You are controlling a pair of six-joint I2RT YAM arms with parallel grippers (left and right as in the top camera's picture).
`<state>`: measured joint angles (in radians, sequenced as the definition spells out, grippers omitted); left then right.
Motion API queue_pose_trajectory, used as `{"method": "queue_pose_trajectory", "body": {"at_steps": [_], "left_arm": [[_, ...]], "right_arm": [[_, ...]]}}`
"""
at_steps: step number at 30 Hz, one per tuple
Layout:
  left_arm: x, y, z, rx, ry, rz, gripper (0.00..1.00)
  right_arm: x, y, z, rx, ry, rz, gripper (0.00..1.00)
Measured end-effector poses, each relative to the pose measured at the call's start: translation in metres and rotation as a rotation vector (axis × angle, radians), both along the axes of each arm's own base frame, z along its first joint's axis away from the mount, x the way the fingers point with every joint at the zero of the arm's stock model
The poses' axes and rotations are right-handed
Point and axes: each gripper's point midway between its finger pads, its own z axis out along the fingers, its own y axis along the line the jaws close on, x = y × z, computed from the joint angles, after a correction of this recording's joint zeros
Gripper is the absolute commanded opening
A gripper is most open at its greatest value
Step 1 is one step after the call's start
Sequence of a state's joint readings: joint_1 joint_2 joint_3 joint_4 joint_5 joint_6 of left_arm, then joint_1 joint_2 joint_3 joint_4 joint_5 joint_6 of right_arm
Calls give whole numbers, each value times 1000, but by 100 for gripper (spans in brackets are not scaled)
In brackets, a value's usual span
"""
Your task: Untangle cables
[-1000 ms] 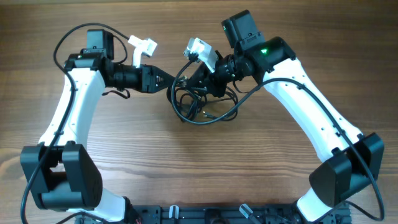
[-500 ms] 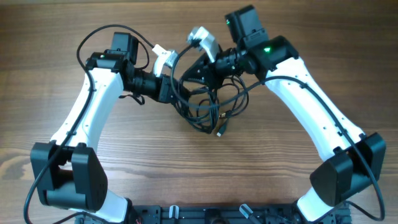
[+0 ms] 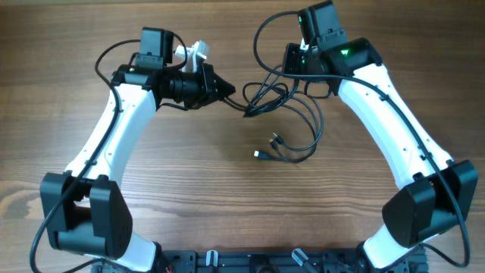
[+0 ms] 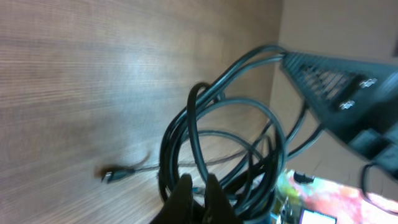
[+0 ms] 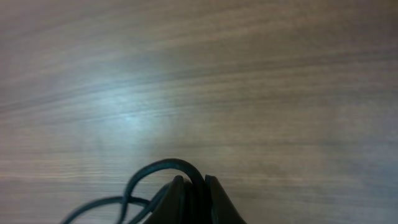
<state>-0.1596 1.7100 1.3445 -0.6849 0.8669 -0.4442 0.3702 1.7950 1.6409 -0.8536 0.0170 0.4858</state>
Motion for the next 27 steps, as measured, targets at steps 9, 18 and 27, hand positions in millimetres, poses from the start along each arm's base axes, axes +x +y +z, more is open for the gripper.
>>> {"method": "queue_pose_trajectory", "body": {"at_steps": [9, 18, 27], "left_arm": [[23, 43, 32, 117, -120, 223, 4], [0, 79, -25, 571, -37, 301, 50], [-11, 65, -66, 677, -4, 127, 63]], "right_arm": [[-35, 75, -3, 161, 44, 429, 4], [-47, 104, -38, 95, 127, 281, 20], [-55, 91, -75, 58, 257, 311, 65]]}}
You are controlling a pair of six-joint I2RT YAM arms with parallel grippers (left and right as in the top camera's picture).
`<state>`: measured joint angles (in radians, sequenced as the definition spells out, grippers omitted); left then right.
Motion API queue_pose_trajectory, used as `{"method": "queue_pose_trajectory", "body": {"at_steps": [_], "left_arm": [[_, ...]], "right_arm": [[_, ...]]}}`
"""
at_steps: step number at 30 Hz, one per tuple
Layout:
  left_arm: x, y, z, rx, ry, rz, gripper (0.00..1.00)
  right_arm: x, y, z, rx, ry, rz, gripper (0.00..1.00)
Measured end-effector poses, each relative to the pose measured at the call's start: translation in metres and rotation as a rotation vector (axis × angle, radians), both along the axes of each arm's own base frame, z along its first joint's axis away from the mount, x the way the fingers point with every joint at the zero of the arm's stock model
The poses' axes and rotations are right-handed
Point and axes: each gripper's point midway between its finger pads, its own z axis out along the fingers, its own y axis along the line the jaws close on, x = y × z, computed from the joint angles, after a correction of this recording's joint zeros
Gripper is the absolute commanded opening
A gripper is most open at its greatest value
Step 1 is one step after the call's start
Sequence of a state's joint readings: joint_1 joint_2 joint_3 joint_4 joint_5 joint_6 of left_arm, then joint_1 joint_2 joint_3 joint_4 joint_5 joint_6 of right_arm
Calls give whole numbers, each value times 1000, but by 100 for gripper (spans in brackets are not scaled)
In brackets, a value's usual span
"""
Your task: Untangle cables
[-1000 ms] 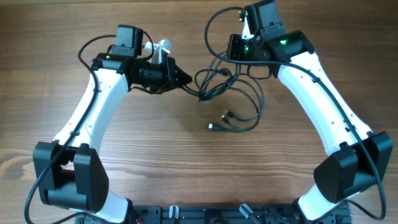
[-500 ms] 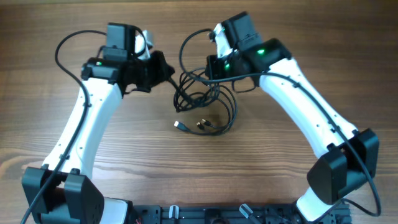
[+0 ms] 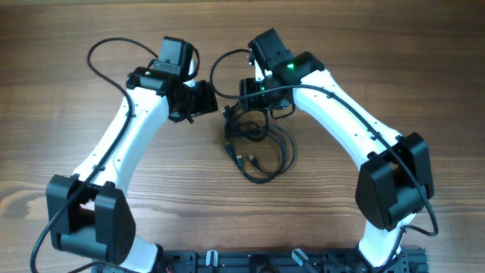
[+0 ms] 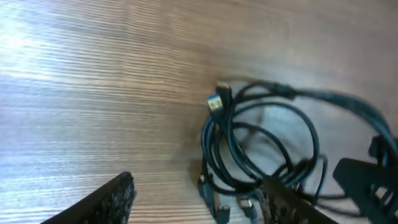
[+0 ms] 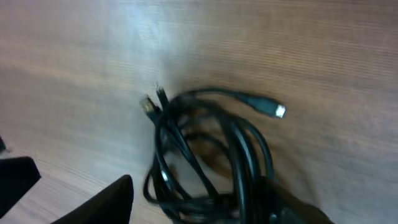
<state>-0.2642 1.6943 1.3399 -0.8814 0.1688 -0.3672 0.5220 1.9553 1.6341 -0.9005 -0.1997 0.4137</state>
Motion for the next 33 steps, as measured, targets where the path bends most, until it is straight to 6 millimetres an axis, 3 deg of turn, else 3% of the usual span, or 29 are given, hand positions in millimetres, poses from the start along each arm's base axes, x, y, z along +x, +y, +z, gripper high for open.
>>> {"method": "queue_pose_trajectory", "body": {"at_steps": [3, 7, 11, 16, 20, 24, 26, 27, 28, 31, 33], "left_arm": [[-15, -21, -2, 41, -12, -218, 64], [-28, -46, -7, 108, -94, -581, 65], [-29, -59, -31, 148, -216, -851, 70], [-30, -64, -47, 172, -304, -1027, 63], [-34, -68, -64, 156, -303, -1088, 57], [-35, -72, -85, 151, -268, -1116, 40], [-34, -72, -93, 151, -258, -1121, 15], [-33, -73, -96, 151, -261, -1125, 13], [-28, -75, -95, 154, -286, -1126, 14], [-23, -78, -92, 151, -306, -1111, 29], [-23, -78, -93, 148, -304, -1102, 31]], "right_arm": [[8, -18, 8, 35, 12, 11, 67], [22, -68, 34, 76, -11, -18, 68], [20, -70, 34, 75, -12, 16, 68], [19, -70, 34, 75, -13, 23, 68], [19, -70, 34, 74, -12, 23, 68], [19, -70, 34, 75, -13, 23, 68], [19, -70, 34, 74, -12, 23, 68], [19, -70, 34, 74, -12, 23, 68], [19, -70, 34, 74, -12, 23, 68], [19, -70, 35, 75, -13, 23, 68], [19, -70, 34, 74, -12, 23, 69]]}}
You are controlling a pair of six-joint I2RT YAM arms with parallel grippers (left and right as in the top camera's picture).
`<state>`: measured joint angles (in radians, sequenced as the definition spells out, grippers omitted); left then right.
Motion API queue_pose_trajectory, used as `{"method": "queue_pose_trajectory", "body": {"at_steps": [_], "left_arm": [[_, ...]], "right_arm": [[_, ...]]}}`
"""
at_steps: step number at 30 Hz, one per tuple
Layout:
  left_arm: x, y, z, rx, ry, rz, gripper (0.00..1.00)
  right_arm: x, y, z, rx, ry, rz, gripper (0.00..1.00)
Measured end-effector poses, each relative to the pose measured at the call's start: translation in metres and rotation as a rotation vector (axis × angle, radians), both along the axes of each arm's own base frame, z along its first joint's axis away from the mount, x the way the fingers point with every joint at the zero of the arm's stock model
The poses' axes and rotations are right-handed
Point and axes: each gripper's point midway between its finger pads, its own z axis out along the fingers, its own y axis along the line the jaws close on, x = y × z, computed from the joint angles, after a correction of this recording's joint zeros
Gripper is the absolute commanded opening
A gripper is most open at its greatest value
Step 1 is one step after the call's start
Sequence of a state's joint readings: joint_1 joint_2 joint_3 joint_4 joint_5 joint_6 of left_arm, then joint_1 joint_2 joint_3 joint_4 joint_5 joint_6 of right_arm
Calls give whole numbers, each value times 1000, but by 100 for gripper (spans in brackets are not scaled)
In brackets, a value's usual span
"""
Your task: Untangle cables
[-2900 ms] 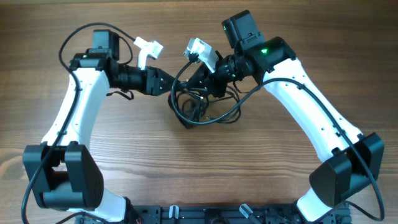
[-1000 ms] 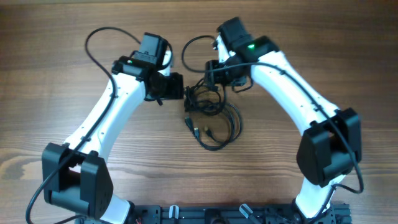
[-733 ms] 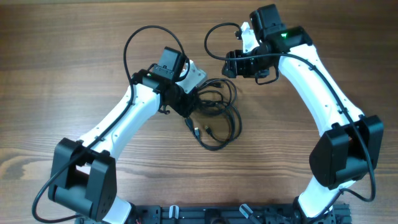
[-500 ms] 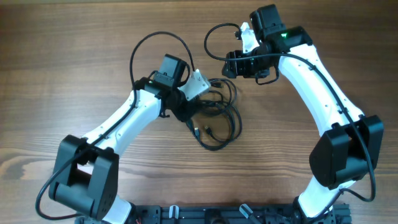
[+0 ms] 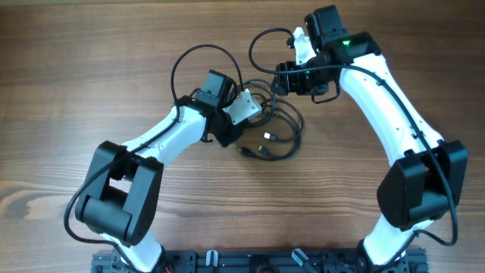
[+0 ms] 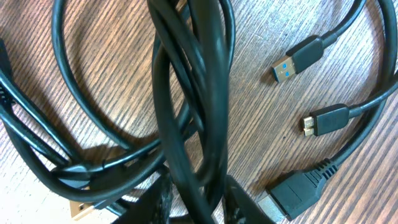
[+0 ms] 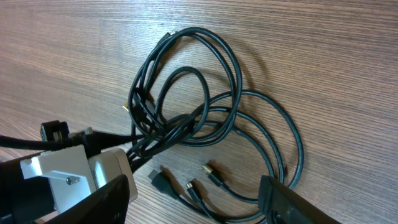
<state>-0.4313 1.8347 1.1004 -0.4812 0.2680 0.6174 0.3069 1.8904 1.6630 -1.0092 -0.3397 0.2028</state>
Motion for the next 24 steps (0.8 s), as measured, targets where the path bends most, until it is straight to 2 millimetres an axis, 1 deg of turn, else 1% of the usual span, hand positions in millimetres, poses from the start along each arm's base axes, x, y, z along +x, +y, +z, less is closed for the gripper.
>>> {"method": "queue_pose_trajectory", "body": {"at_steps": [2, 3, 4, 7, 9, 10, 11, 12, 13, 14, 16, 17, 18, 19, 20, 22, 24], "left_arm": [[2, -2, -3, -10, -19, -1, 19], [2, -3, -7, -11, -18, 0, 15], [2, -3, -9, -12, -18, 0, 5], [10, -7, -7, -49, -19, 75, 4], [12, -4, -2, -77, 15, 172, 4], [8, 0, 2, -91, 53, 223, 4], [-1, 9, 14, -132, 125, 307, 4], [0, 15, 31, -183, 135, 355, 4], [0, 17, 55, -286, 169, 397, 4], [1, 20, 82, -391, 184, 426, 4], [2, 23, 130, -589, 207, 446, 4], [1, 24, 147, -669, 233, 443, 4], [-4, 23, 164, -771, 298, 423, 4], [-6, 23, 171, -817, 337, 417, 4], [-9, 23, 178, -859, 373, 409, 4], [-11, 22, 183, -893, 408, 405, 4], [-13, 19, 190, -924, 435, 392, 4]], "right_arm": [[0, 0, 0, 0, 0, 0, 69], [0, 0, 0, 0, -1, 0, 69], [0, 0, 0, 0, 0, 0, 69], [3, 1, 1, 4, -16, 4, 67], [3, 10, 5, 41, -35, 57, 66], [1, 18, 8, 76, -44, 94, 66], [-3, 31, 14, 135, -54, 153, 64], [-6, 38, 17, 161, -56, 175, 62], [-7, 47, 22, 199, -65, 204, 61], [-9, 52, 24, 222, -63, 218, 61], [-12, 61, 29, 263, -67, 243, 61], [-13, 65, 32, 281, -71, 250, 61], [-12, 69, 37, 294, -87, 257, 60], [-11, 71, 43, 307, -105, 256, 60], [-11, 75, 55, 322, -142, 263, 60], [-12, 80, 78, 349, -208, 274, 60], [-18, 88, 117, 391, -302, 278, 60]]}}
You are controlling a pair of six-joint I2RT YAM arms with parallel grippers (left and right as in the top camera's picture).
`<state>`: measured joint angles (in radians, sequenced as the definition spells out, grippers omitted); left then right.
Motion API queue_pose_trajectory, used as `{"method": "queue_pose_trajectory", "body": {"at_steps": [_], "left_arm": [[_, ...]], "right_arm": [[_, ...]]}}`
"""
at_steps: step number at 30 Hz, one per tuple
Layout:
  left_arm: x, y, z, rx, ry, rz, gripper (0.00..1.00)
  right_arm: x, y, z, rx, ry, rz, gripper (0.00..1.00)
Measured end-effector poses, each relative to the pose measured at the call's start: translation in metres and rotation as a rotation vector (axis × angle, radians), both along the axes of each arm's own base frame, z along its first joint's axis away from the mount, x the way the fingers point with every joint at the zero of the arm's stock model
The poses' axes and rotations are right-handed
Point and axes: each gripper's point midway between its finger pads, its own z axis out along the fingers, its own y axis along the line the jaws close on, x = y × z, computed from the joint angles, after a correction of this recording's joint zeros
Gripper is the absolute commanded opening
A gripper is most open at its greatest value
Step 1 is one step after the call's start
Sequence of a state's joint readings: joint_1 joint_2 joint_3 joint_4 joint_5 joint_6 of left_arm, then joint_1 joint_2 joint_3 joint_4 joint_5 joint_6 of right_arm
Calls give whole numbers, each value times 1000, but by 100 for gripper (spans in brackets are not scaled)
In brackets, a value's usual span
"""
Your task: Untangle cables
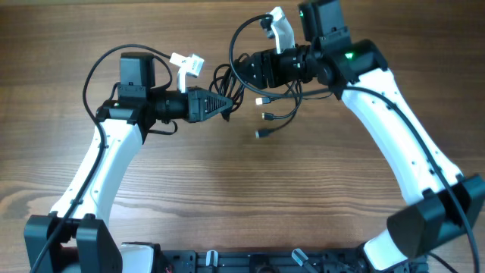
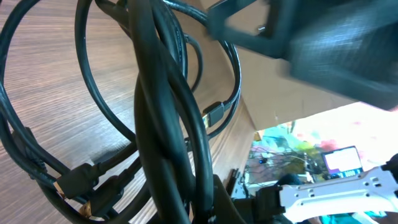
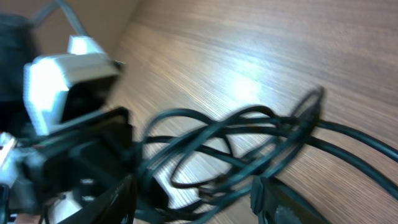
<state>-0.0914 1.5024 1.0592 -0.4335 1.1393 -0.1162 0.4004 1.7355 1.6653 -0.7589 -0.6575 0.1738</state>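
The tangled black cables (image 1: 241, 74) hang as one bundle between the two arms, their plug ends (image 1: 262, 116) dangling below. My left gripper (image 1: 226, 106) points right and is shut on several thick strands, seen close up in the left wrist view (image 2: 186, 124) with the gripper (image 2: 200, 205) at the bottom. My right gripper (image 1: 241, 70) points left at the same bundle. In the right wrist view it (image 3: 191, 190) stands open, with blurred loops of cable (image 3: 249, 130) running between its wide-set fingers (image 3: 121, 193).
The wooden table (image 1: 242, 197) lies under both arms. A white mount (image 1: 187, 64) sits on the left wrist and another (image 1: 279, 26) on the right wrist. The arms' own black supply cables loop near each wrist (image 1: 102, 64).
My left gripper, then low on the table mid-scene and shut on the bundle, is now up and to the left with the bundle. My open right gripper now has strands between its fingers.
First both grippers were shut on the cables, holding them stretched between them. Then both were open, with the bundle lying on the table. After that the left was shut on the bundle on the table. Now it holds it raised, the open right gripper at it.
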Motion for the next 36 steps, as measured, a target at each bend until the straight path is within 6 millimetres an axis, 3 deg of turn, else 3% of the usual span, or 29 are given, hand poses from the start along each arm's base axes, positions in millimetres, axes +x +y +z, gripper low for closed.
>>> {"method": "queue_pose_trajectory", "body": {"at_steps": [1, 7, 12, 19, 21, 23, 26, 29, 31, 33, 36], "left_arm": [[1, -1, 3, -13, 2, -1, 4], [7, -3, 12, -60, 56, 29, 4], [12, -5, 26, -118, 84, 34, 4], [11, -6, 28, -129, 104, 32, 4], [12, -6, 27, -127, 106, 36, 4], [12, -6, 26, -122, 105, 40, 4], [11, -10, 26, -122, 102, 30, 4], [13, -8, 16, -84, 140, 71, 4], [12, -1, -6, 10, 233, 152, 4], [12, 10, -33, 144, 312, 252, 4], [14, 16, -30, 246, 289, 321, 4]], "right_arm": [[-2, 2, 6, 6, 1, -22, 60], [-1, 14, -1, -23, 58, -130, 54], [2, 8, -30, -102, 146, -216, 53], [7, -3, -52, -179, 184, -282, 45], [12, 5, -62, -174, 192, -273, 36], [17, 15, -68, -160, 186, -262, 17], [18, 21, -65, -143, 170, -253, 4], [22, 15, -65, -156, 145, -240, 4], [24, 8, -64, -162, 134, -240, 4], [22, -2, -51, -149, 116, -240, 4], [14, -14, -29, -107, 98, -237, 4]]}}
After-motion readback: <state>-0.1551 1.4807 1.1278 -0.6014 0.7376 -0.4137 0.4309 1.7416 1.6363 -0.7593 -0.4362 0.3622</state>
